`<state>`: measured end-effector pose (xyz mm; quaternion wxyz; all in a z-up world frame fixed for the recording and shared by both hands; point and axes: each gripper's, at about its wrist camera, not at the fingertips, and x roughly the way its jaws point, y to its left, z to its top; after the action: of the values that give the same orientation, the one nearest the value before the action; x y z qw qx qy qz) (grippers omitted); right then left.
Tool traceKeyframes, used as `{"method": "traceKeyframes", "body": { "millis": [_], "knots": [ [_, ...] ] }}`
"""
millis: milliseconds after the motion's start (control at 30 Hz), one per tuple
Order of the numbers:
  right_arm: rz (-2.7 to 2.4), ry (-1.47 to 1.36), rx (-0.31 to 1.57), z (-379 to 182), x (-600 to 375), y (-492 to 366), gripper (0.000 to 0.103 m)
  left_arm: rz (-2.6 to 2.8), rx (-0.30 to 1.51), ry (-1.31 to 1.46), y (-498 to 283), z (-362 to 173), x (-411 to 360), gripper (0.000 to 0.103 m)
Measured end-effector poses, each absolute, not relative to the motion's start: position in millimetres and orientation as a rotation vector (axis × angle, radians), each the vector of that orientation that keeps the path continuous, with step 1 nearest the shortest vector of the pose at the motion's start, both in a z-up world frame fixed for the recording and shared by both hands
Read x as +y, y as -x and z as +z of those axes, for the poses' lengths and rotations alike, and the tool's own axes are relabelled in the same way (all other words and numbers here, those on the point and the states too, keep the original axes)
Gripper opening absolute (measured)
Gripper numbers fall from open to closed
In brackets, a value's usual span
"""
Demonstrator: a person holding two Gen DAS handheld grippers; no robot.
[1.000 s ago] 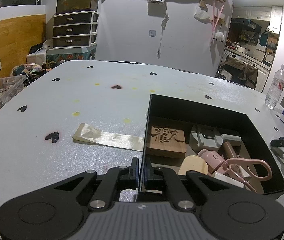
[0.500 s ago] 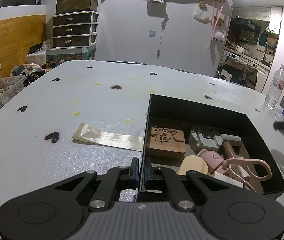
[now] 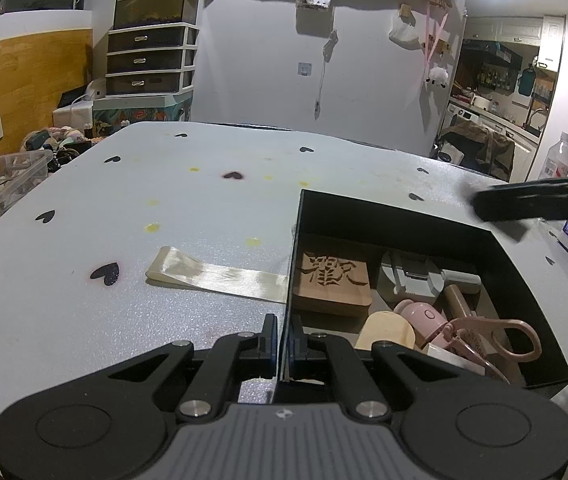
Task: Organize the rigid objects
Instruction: 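Carry the white tape measure into the box and open the right gripper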
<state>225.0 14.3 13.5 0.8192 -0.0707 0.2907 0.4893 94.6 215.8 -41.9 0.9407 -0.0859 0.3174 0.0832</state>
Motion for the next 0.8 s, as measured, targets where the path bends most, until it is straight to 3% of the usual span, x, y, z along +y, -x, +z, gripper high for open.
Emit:
{"method": "traceKeyframes", "body": {
  "millis": [367,500,800],
  "knots": [
    [1.163,0.107,0.781,-17,75,-213,0.055,0.161,0.639,0.173,-90,-40,214,0.005],
    [1.168,0.104,0.786,-18,78,-209,0.061,0.159,0.638,0.178,-90,-40,215,0.005],
    [1.161,0.169,0.803,-18,68,-203,0.061,0.160,0.637,0.180,-90,-40,215,0.005]
  ]
}}
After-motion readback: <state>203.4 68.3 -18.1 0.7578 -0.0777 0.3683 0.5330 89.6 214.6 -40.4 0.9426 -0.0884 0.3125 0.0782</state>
